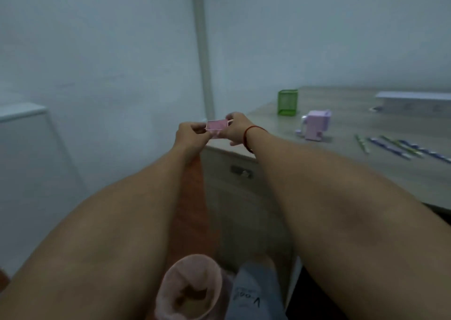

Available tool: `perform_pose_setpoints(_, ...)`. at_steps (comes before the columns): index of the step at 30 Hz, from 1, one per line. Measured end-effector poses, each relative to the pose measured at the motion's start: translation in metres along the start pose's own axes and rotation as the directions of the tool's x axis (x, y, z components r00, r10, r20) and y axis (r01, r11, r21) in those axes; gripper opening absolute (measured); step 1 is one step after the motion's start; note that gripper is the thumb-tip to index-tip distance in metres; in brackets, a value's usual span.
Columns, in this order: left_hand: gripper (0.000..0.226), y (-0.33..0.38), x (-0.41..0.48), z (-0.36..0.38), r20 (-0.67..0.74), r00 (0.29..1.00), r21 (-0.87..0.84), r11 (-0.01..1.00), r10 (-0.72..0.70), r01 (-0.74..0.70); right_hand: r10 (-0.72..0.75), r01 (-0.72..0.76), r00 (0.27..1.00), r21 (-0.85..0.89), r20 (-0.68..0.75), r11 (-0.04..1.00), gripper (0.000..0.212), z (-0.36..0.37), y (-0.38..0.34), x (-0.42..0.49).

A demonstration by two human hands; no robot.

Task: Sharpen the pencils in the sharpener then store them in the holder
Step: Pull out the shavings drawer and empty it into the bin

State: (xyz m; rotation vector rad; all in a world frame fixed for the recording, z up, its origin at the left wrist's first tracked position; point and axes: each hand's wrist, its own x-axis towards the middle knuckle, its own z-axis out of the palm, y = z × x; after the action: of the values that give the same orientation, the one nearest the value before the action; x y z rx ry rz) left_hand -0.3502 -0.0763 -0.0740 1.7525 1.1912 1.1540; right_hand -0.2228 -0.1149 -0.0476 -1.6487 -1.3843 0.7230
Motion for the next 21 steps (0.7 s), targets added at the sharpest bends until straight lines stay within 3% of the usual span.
perform_pose_setpoints(2,0.049,0.028,0.002,0.029,0.034,0.999,-0.028,0.999,0.037,-0.036,0.018,-0.020,0.997,-0.020,-0.081,1.000,0.079,-0.042,0.003,-0.008)
perform_pose_setpoints(8,0.041,0.080,-0.002,0.118,0.201,0.971,-0.108,0.988,0.128,-0.107,0.119,-0.135,0.952,-0.041,-0.281,0.990,0.071,-0.130,0.044,-0.035)
perform_pose_setpoints(14,0.015,0.100,-0.009,0.178,0.360,0.917,-0.101,0.984,0.171,-0.144,0.235,-0.252,0.904,0.000,-0.358,0.968,0.057,-0.182,0.074,-0.059)
perform_pose_setpoints(17,0.031,0.104,-0.001,0.202,0.244,0.953,-0.081,0.983,0.180,-0.164,0.286,-0.318,0.868,-0.013,-0.405,0.948,0.049,-0.201,0.093,-0.064)
perform_pose_setpoints(20,0.022,0.107,0.013,0.222,0.142,0.970,0.000,0.980,0.198,-0.200,0.319,-0.367,0.833,-0.019,-0.451,0.930,0.054,-0.213,0.114,-0.062)
perform_pose_setpoints(21,0.032,0.107,0.018,0.230,0.141,0.970,0.040,0.978,0.199,-0.207,0.326,-0.381,0.825,-0.027,-0.462,0.924,0.054,-0.216,0.119,-0.060)
